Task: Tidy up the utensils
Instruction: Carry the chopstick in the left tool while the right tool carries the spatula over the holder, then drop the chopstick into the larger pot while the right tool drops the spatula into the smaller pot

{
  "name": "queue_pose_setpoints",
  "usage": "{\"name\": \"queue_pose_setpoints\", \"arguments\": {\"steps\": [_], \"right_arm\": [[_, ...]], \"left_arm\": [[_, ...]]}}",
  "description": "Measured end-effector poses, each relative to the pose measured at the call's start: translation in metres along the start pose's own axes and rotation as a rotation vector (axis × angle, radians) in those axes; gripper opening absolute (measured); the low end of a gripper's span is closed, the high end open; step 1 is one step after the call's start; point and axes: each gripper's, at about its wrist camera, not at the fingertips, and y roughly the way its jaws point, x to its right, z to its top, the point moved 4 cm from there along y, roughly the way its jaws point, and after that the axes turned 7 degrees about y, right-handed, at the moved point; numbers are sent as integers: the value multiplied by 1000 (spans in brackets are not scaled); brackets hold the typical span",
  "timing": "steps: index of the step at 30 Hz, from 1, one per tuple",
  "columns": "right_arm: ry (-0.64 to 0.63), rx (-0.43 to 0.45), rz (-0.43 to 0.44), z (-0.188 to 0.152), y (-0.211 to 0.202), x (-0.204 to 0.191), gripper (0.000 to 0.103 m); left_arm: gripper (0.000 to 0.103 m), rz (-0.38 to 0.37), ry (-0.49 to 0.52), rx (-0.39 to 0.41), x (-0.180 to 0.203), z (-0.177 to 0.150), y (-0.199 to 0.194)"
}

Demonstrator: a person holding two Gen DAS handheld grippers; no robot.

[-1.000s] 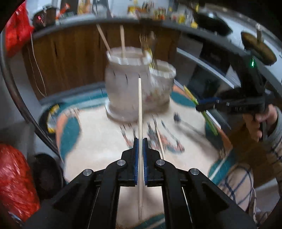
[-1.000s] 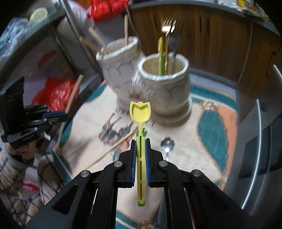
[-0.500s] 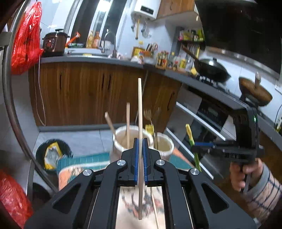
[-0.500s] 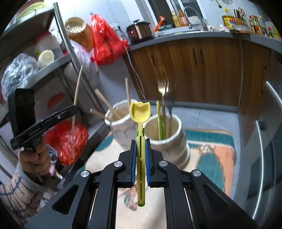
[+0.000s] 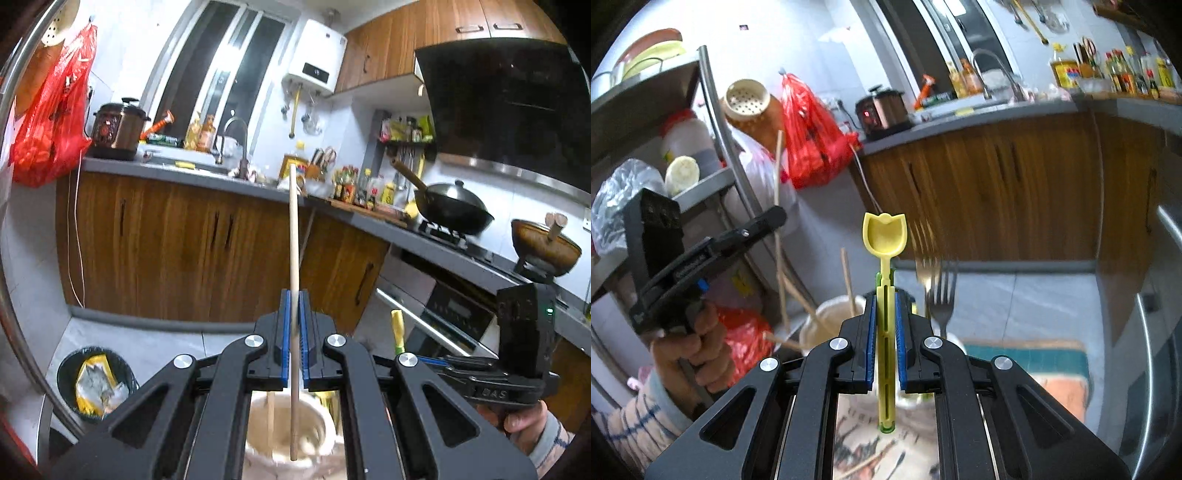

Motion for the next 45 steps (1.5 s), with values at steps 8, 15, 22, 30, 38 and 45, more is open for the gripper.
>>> {"name": "queue_pose_setpoints", "arguments": {"steps": [8, 15, 22, 30, 38, 45], "right_arm": [[-52, 66, -68, 6, 22, 5, 11], [-70, 89, -120, -13, 33, 18, 11], [-147, 74, -159, -31, 34, 16, 11], [-147, 21, -177, -49, 35, 22, 11], [-146, -7, -180, -56, 36, 24, 11], [-145, -38, -200, -60, 43, 25, 11]], "left_arm": [[4, 7, -53, 11, -12, -25, 24], [4, 8, -27, 12, -6, -53, 13], [4, 13, 29, 34, 5, -52, 3], [4, 21, 49, 30, 12, -57, 0], [4, 66, 115, -13, 20, -79, 0], [4, 101, 117, -92, 11, -97, 11]]}}
